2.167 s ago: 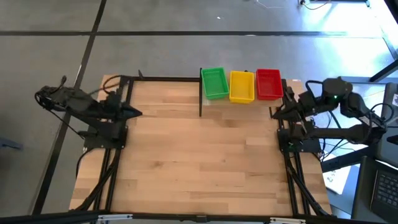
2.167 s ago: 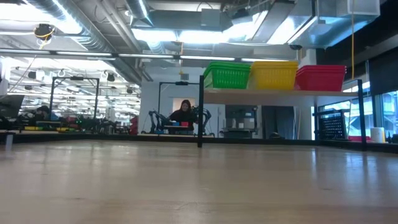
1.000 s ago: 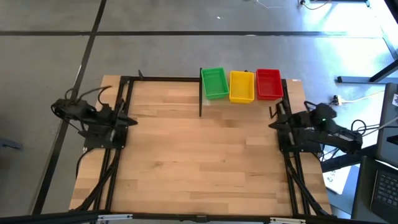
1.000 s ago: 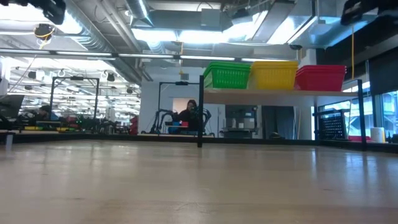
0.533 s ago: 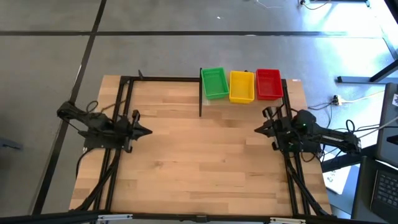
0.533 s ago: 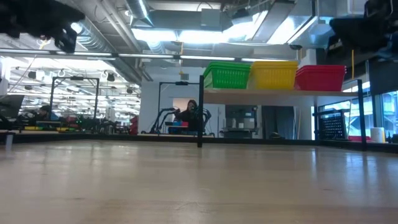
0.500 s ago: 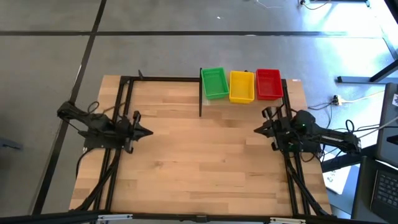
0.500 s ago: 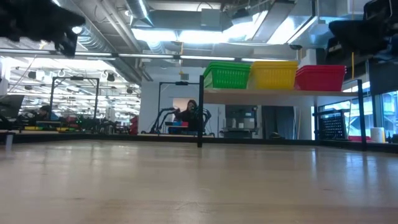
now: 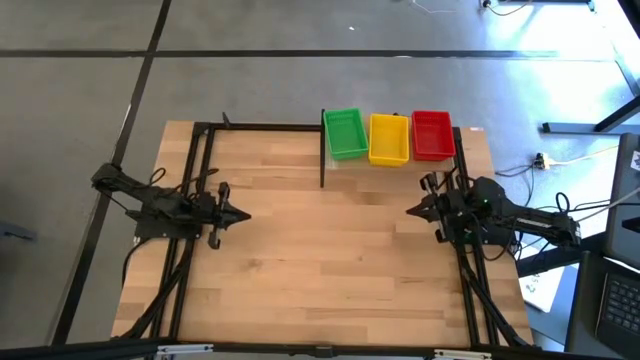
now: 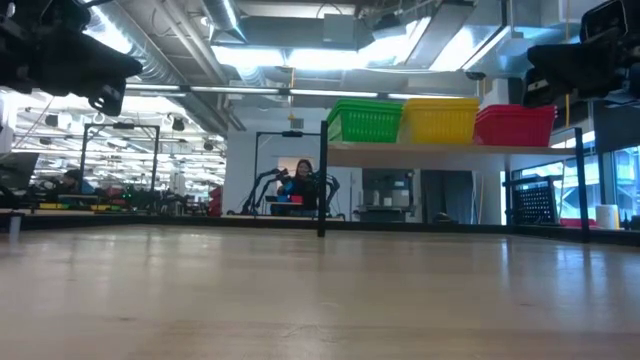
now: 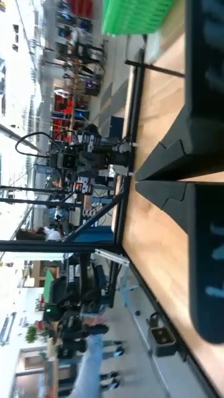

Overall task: Stack baskets on shelf by color
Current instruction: Return to Home Position

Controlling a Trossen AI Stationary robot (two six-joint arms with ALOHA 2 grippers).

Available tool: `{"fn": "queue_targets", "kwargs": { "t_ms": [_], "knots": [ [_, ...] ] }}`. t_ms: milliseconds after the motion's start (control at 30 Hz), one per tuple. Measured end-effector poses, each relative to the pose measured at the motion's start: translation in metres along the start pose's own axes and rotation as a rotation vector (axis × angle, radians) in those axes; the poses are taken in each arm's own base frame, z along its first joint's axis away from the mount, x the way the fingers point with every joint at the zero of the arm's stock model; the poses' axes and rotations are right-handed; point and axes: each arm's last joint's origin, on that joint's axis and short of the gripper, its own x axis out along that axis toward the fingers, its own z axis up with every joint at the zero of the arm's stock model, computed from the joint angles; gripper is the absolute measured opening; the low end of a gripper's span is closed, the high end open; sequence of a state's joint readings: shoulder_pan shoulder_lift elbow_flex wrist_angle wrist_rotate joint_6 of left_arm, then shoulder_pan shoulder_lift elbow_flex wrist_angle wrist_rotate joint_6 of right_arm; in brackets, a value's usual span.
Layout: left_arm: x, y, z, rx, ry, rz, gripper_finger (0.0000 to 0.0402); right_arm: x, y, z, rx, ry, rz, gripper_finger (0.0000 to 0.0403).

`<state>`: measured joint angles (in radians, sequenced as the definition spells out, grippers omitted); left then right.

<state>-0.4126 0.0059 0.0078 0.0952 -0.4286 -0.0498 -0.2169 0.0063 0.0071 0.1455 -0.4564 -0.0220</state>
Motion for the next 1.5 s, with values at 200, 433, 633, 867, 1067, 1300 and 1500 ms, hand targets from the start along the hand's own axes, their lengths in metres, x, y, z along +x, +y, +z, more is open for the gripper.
{"fn": "queue_targets", "kwargs": {
  "t_ms": [200,433,633,867,1067,1300,1500],
  "knots": [
    [0.0000,0.0001,-0.0012,0.006,0.011,0.001,0.0000,0.0000,0.0000,0.0000,0.043,0.000,0.000,0.0000],
    [0.0000,0.0001,-0.0012,0.006,0.011,0.001,0.0000,0.0000,0.0000,0.0000,0.043,0.000,0.000,0.0000],
    [0.0000,0.0000,-0.0012,0.006,0.011,0.000,0.0000,0.0000,0.0000,0.0001,0.043,0.000,0.000,0.0000],
    [0.0000,0.0000,-0.0012,0.006,0.011,0.000,0.0000,0.0000,0.0000,0.0001,0.042,0.000,-0.001,0.0000],
    [0.0000,0.0000,-0.0012,0.007,0.011,0.000,0.0000,0.0000,0.0000,0.0001,0.041,0.000,-0.001,0.0000],
    [0.0000,0.0000,-0.0012,0.007,0.011,0.000,0.0000,0.0000,0.0000,0.0001,0.041,0.000,-0.001,0.0001],
    [0.0000,0.0000,-0.0012,0.007,0.011,0.000,0.0000,0.0000,0.0000,0.0002,0.041,0.000,-0.001,0.0001]
  ]
}}
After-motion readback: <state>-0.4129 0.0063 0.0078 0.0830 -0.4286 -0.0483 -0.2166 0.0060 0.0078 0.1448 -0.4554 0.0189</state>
